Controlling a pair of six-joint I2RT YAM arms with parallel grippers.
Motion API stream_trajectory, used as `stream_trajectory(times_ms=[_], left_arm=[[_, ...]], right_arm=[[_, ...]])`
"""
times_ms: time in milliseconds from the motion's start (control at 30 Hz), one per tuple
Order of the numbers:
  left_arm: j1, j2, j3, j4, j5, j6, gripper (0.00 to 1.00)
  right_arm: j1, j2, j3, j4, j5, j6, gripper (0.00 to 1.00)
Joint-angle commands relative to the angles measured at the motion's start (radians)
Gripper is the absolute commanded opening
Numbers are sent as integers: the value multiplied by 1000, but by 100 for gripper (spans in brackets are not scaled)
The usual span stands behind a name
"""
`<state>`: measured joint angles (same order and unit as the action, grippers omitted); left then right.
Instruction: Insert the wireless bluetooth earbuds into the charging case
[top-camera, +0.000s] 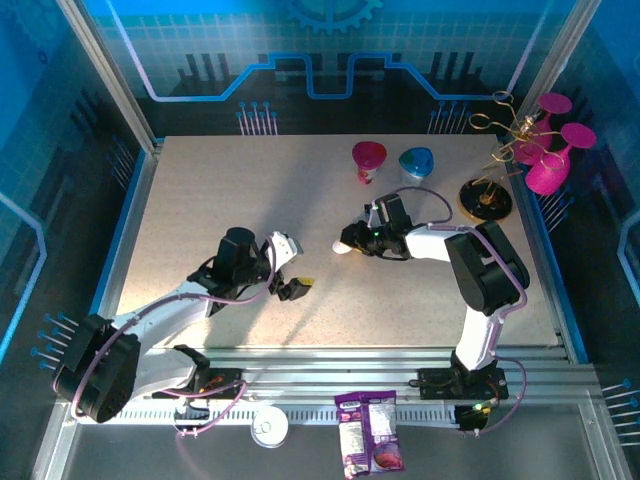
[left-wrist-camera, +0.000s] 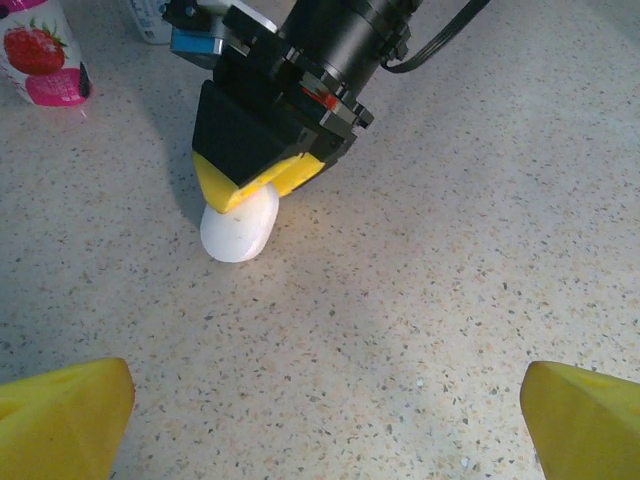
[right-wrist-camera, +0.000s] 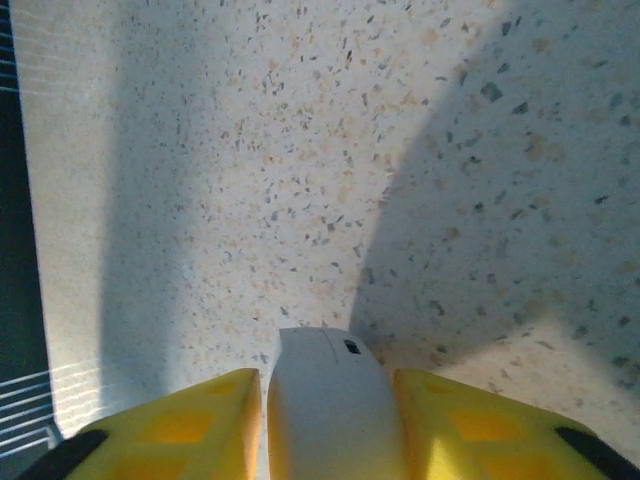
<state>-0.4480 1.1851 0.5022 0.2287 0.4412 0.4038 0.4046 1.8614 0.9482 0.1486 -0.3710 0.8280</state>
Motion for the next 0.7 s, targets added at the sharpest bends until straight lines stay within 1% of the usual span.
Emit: stream_trajectory(times_ms=[0, 100, 133, 200, 233, 300, 367, 433, 567, 667], left_arm=[[-5, 3, 24, -8, -23, 24, 99], [-2, 0, 20, 22, -54, -6, 99], [1, -2, 16, 37, -87, -24, 99], [14, -13, -1, 81, -169, -54, 99], [22, -20, -9, 101, -209, -66, 99], [43, -34, -21, 121, -284, -88, 99], [59, -49, -37, 136, -394, -111, 99], [77, -64, -64, 179, -475, -135, 99], [137, -90, -148, 299, -567, -210, 99], [175, -98, -184, 334, -606, -246, 99]], right_arm=[[-10, -34, 10, -54, 55, -40, 46], [-17, -80, 6, -96, 98, -72, 54], [-20, -100, 6, -113, 116, -84, 56], [-27, -140, 6, -154, 161, -117, 66], [-29, -157, 5, -175, 183, -135, 67], [-32, -198, 8, -216, 231, -184, 75], [-34, -247, 3, -242, 281, -254, 84], [-39, -299, -9, -257, 331, -321, 89], [-50, -419, -51, -242, 450, -459, 100], [-55, -516, -118, -182, 564, -589, 100]])
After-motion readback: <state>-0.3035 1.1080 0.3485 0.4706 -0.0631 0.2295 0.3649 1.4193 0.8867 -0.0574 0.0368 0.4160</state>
